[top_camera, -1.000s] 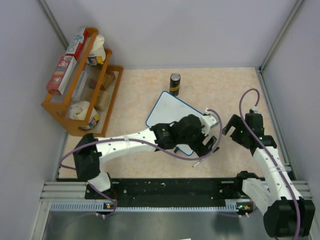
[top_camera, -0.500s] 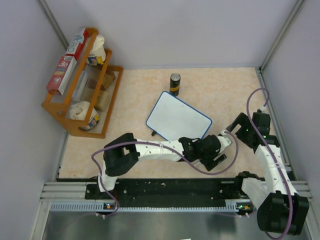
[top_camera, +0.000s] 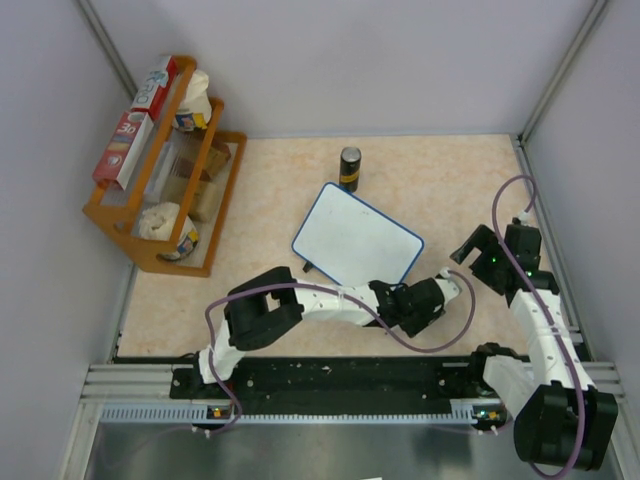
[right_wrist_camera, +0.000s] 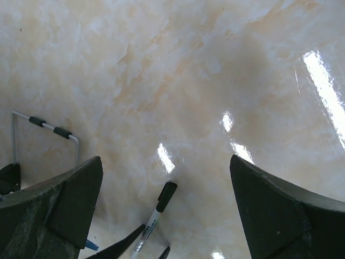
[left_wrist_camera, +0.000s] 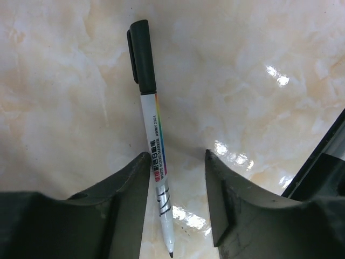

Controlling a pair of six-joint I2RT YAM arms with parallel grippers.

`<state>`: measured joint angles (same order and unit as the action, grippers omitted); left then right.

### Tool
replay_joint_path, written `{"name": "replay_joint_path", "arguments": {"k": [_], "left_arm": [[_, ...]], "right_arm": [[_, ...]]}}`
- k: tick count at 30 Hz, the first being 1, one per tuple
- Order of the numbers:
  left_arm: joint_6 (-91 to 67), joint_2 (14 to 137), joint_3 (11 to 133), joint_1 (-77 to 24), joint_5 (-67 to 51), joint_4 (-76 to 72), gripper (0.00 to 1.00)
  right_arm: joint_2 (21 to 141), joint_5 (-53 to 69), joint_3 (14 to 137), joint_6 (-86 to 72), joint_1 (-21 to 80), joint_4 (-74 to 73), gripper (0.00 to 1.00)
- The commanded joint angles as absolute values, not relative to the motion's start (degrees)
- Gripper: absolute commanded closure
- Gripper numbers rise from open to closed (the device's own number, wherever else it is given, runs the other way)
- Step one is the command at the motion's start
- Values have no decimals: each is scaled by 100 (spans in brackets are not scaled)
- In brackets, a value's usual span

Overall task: Write a sentence on the whiteboard
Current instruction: Pick up the whiteboard marker without the cap from the corner of the board, then pass from the left arm to the right

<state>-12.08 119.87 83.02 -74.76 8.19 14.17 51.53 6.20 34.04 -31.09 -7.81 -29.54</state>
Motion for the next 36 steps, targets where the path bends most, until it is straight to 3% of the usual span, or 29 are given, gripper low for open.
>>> {"name": "replay_joint_path", "arguments": {"k": [1,4,5,7,12,24,30,36], "left_arm": [[-1230,12164,8420,-7392,660,1433,59],[-1248,12173,8350,-7383,580,1520,76],[-1265,12173,8324,-7392,563,1521,87],[-1292,12138,8210,-7383,501,1494,99],[-1424,11822,7990,-7392,334,1371,100],[-1485,9425,7419,-7392,298,1134,100],[-1643,8589,7199,-7146,493,1344,100],[-1933,7666,6559,-6242,-358,1169,100]], "right_arm": [[5028,703,3384,-3041,-896,-2777,1],[4966,712,3384,-3041,-923,-2795,1],[4931,721,3384,-3058,-932,-2795,1],[4896,738,3410,-3067,-923,-2812,1],[4755,1001,3585,-2989,-932,-2856,1],[3718,1344,4911,-2664,-923,-3375,1],[3797,2852,5449,-2785,-923,-2981,1],[3990,4085,5353,-3733,-766,-1900,2]]}}
